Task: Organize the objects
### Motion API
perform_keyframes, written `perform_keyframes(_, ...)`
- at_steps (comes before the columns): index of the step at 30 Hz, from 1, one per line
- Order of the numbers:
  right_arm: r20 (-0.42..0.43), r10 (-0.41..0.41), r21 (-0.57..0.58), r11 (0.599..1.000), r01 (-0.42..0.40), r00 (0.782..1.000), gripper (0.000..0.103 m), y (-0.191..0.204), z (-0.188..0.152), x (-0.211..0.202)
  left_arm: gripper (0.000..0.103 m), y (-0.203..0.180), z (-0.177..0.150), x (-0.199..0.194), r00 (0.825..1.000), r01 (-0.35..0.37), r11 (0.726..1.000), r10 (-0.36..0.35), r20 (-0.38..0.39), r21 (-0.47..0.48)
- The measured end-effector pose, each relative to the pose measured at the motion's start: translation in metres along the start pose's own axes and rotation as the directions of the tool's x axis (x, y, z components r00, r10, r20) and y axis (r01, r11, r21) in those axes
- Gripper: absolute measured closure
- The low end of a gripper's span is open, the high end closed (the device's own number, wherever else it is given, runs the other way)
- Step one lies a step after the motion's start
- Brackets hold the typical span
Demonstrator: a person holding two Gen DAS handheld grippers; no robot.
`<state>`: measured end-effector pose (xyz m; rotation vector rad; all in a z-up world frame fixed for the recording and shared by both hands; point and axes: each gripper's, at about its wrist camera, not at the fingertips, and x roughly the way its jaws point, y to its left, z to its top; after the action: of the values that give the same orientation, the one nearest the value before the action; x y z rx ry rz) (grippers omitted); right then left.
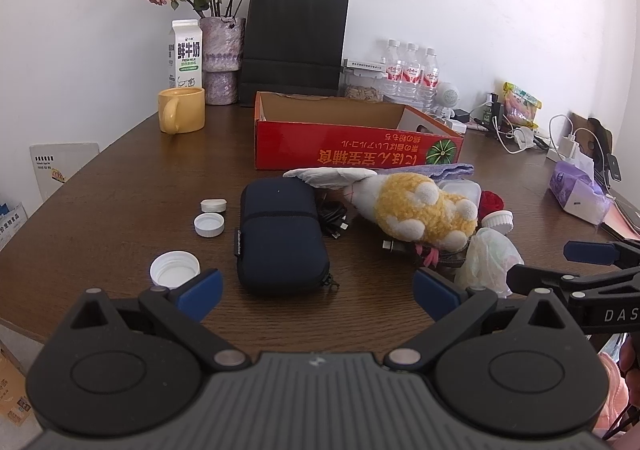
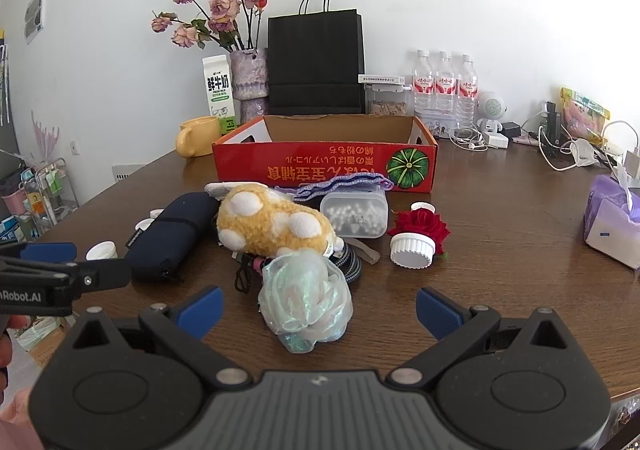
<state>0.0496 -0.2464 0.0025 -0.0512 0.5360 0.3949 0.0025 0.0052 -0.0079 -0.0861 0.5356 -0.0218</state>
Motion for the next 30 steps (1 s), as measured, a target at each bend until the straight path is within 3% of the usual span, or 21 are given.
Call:
perform_keyframes(10, -0.014, -0.001, 0.003, 1.0, 0.001, 1.0, 0.0, -0.001, -0.001, 0.006, 0.0, 0.008, 0.0, 0.001, 1.0, -0.014, 1.0, 0.014, 0.003, -0.02)
perform_keyframes(19, -0.036, -0.007, 0.001, 1.0, 0.007, 0.999, 0.001, -0.004, -0.003, 0.025, 0.0, 0.04, -0.001, 0.013, 0.994, -0.111, 0.993, 0.111, -0.004, -0.049)
perform_keyframes(22, -0.038, 0.002, -0.007, 1.0, -0.003, 0.999, 0.004, -0.003, -0.003, 0.032, 0.004, 0.057, -0.004, 0.02, 0.987, -0.159, 0.984, 0.158, -0.025, -0.077)
perform_keyframes(27, -0.047, 0.009, -0.001, 1.0, -0.009, 0.999, 0.011, -0.003, -0.003, 0.043, 0.024, 0.081, -0.007, 0.033, 0.979, -0.201, 0.974, 0.196, -0.057, -0.102)
perform_keyframes(30, -0.053, 0.021, 0.002, 1.0, -0.021, 0.998, 0.016, -0.002, -0.003, 0.049, 0.025, 0.084, -0.007, 0.04, 0.975, -0.218, 0.972, 0.214, -0.055, -0.083)
